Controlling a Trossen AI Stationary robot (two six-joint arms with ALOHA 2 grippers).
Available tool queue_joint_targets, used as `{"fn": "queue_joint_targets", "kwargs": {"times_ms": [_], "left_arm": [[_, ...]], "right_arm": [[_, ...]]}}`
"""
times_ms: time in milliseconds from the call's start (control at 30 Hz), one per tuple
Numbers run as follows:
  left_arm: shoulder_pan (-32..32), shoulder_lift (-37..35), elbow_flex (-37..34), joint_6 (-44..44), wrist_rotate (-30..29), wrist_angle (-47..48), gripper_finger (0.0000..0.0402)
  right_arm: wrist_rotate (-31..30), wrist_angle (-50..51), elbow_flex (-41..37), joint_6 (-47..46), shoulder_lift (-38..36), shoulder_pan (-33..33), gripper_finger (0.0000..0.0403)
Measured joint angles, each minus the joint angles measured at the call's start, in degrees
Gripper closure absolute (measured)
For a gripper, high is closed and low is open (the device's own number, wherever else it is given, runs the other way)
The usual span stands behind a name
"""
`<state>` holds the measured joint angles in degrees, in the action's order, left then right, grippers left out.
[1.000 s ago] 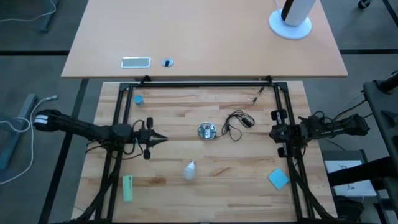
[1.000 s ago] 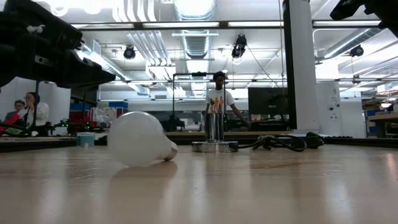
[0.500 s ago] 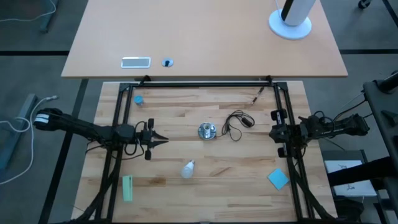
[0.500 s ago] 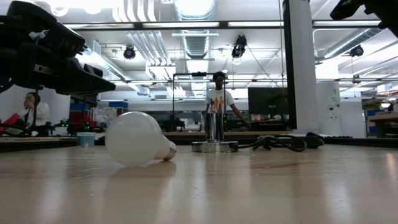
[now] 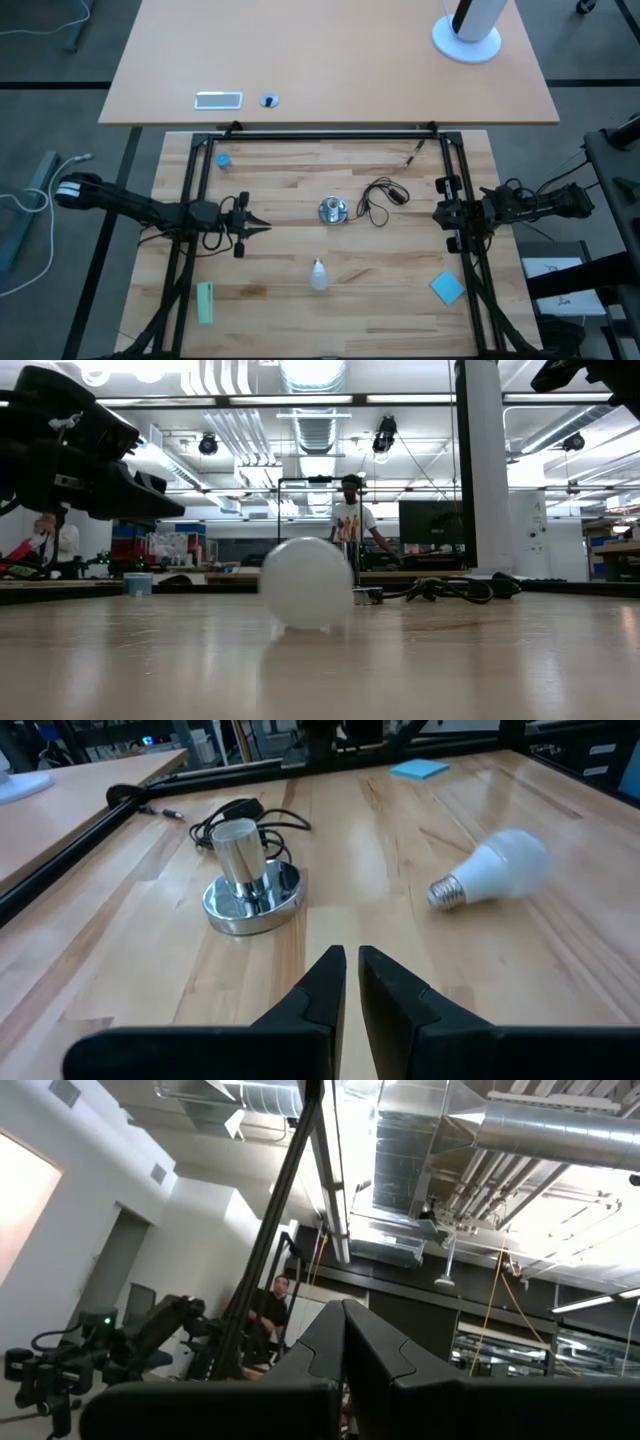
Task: Screw lightbulb
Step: Return to Home Position
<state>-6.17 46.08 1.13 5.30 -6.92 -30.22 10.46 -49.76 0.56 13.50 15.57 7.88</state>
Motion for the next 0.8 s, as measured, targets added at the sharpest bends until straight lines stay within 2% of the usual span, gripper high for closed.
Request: {"fn": "queue_joint_targets", "kwargs": {"times_ms": [600, 800], "left_arm": [[0.02, 2.54, 0.00, 0.00, 0.00, 0.02, 0.0360], [0.01, 2.65, 0.00, -0.01, 0.00, 0.00, 0.0366]], "right_arm": [[0.00, 0.00, 0.00, 0.00, 0.00, 0.00, 0.0401], [0.00, 0.00, 0.00, 0.00, 0.00, 0.00, 0.0401]]}}
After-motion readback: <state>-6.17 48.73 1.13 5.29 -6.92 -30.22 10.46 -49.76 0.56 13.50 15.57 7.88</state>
